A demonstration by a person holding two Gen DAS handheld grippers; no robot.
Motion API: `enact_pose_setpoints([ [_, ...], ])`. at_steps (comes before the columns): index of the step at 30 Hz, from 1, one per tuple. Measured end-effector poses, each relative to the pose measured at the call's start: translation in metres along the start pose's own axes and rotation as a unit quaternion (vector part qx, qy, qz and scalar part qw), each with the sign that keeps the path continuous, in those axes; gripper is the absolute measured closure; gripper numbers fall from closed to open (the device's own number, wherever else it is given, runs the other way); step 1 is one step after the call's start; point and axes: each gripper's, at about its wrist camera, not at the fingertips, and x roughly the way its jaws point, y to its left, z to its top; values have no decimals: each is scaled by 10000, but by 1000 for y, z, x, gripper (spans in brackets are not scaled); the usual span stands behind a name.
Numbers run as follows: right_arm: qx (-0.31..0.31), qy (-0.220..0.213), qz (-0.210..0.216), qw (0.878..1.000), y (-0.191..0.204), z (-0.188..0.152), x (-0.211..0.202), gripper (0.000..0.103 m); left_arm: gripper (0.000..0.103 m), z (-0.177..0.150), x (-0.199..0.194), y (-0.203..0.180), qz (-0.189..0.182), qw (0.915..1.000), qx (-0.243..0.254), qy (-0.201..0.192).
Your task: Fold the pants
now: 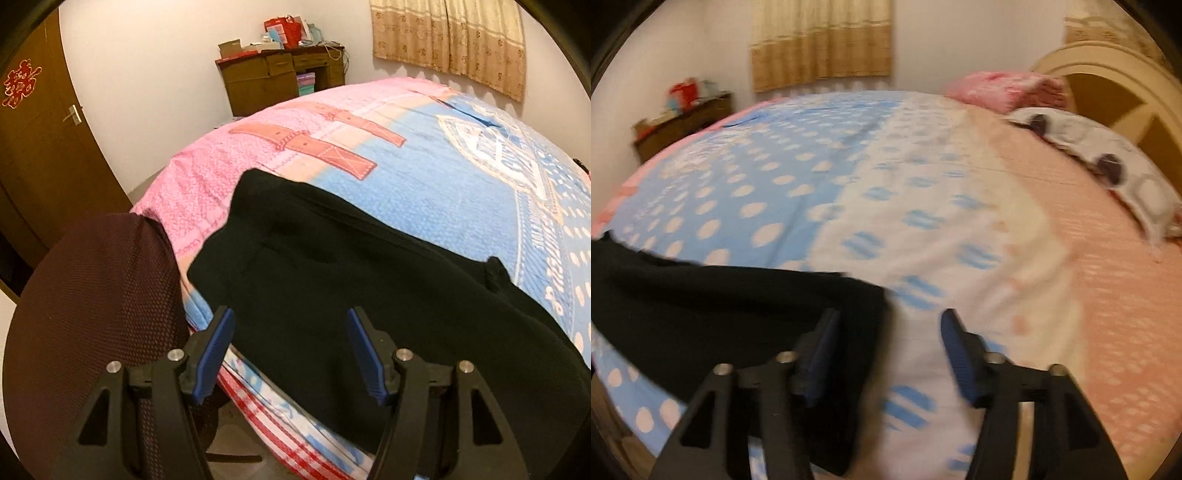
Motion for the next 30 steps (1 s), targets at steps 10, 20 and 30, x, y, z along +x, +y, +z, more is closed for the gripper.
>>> enact_pose_setpoints([
  [10,-92,-460,2385,9700,137,61,-31,44,37,-2,21,7,157,9999,-17,16],
  [20,81,1198,5644,8167,403,124,54,47,37,5,22,48,458,9985,-194,-245],
  [30,875,2681,5893,7571,503,123,136,52,37,9,47,60,320,9992,-209,-72],
])
